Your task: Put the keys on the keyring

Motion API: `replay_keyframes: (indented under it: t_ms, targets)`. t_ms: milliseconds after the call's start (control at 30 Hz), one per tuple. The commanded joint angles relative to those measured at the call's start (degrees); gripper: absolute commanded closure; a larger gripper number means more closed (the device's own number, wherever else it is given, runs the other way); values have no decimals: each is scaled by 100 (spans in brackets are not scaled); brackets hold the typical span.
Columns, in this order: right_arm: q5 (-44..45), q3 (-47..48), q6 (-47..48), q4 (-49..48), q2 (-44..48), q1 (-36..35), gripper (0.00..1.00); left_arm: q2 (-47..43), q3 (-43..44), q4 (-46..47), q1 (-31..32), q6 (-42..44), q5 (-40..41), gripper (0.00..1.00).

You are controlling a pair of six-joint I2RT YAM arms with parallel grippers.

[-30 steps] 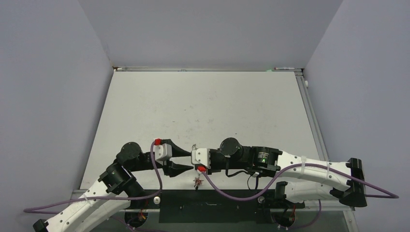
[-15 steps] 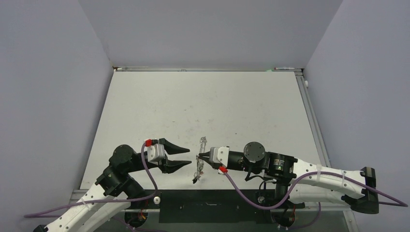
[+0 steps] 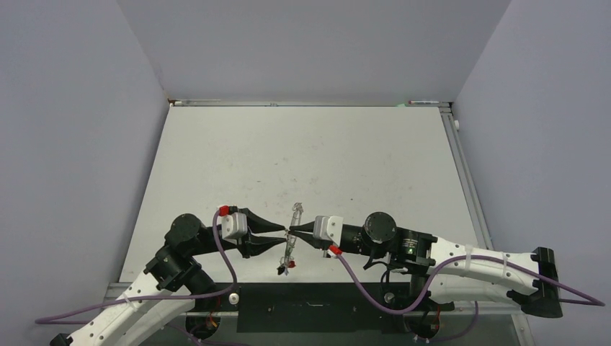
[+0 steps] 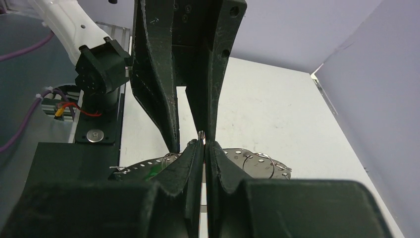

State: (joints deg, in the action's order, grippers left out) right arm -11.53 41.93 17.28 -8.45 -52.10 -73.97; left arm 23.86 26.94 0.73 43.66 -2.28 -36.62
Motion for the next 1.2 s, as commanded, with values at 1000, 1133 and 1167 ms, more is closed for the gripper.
replay_keyframes:
  t_ms: [1000, 1133, 1167]
  targets:
    - [186, 854, 128, 738, -255, -9, 55, -174, 145, 108, -42, 198, 55, 100]
    - [46, 1321, 204, 1636, -377, -14, 50, -163, 146, 76, -43, 197, 97, 100]
    - [-23, 1425, 237, 1875, -433, -14, 50, -146, 139, 89, -43, 176, 98, 100]
